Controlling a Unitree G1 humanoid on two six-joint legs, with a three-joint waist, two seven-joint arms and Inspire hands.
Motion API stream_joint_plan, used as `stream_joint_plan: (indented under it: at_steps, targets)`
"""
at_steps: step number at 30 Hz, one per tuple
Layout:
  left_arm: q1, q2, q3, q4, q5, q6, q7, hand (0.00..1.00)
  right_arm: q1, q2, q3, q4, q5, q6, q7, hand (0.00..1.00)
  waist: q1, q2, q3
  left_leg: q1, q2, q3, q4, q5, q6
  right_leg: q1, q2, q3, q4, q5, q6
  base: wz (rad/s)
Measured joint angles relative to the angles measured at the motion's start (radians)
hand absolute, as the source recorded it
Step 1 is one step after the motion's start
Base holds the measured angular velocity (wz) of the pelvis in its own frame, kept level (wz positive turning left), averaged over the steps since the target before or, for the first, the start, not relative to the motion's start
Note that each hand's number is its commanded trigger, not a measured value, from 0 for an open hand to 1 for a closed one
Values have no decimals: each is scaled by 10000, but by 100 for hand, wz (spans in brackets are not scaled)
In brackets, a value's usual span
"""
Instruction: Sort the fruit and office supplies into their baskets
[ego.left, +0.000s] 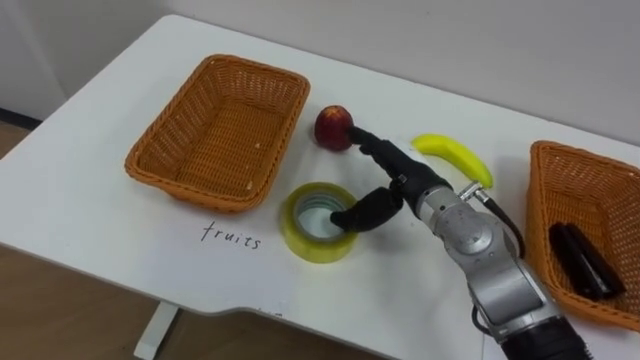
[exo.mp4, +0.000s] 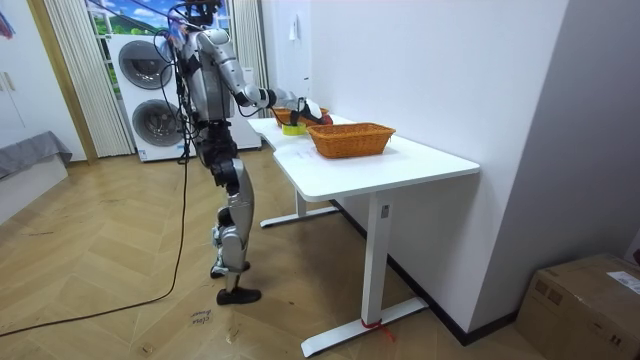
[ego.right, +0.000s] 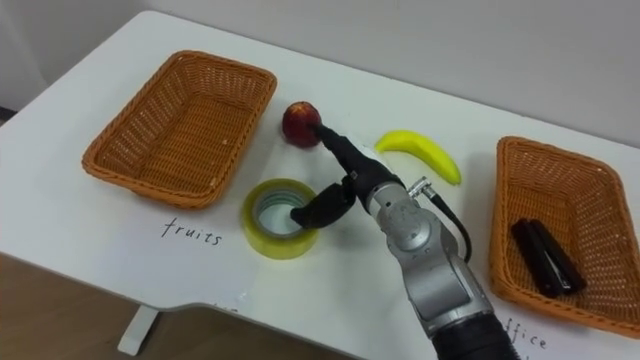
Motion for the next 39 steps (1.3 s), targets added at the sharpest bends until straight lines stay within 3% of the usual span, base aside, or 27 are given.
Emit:
stream_joint_plan:
  at_steps: [10, 18, 31, 39]
  targets:
    - [-1, 63, -10, -16, 5, 185, -14, 0, -30, -10, 97, 23, -192, 62, 360, 0, 35, -96, 88, -15, 8, -15, -2, -3, -2, -9, 10, -1, -12, -1, 1, 0]
    - [-261, 88, 7, -9, 14, 199, -229, 0, -181, -30, 145, 188, -446, 217, 923, 0, 227, -154, 85, -4, 0, -13, 47, -3, -1, -11, 6, -2, -7, -1, 1, 0]
    - [-282, 118, 20, -6, 32, 218, -238, 0, -816, -66, 285, 794, -750, 474, 1709, 0, 215, -203, 81, 14, -7, -20, 81, -2, 0, 28, -4, -7, -10, 0, 0, 0]
    - [-389, 113, 27, -181, -1, 687, -314, 0, -1178, -134, 294, 1299, -702, 669, 2032, 0, 222, -159, 103, 39, -6, -42, 65, -3, -2, 96, -9, -99, -15, 0, 0, 0]
